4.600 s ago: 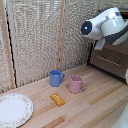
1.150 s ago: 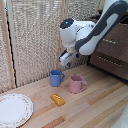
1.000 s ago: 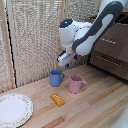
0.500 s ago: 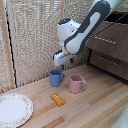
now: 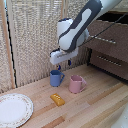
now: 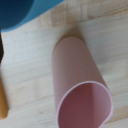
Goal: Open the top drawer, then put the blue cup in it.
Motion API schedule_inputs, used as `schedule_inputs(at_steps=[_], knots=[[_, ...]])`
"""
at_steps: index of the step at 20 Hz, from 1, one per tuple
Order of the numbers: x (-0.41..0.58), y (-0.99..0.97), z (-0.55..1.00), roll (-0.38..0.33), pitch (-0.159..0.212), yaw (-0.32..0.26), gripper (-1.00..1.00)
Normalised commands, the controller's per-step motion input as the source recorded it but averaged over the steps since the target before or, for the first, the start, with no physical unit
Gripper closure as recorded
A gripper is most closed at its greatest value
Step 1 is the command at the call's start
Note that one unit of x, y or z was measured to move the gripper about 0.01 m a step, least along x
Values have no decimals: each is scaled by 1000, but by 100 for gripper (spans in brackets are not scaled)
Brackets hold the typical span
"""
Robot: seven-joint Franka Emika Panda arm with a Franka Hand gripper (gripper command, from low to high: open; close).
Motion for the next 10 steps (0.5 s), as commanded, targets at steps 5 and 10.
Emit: schedule_inputs(at_steps=[5, 10], knots=[[765, 47, 193, 102, 157, -81, -100], [873, -7, 82, 3, 206, -4, -100]])
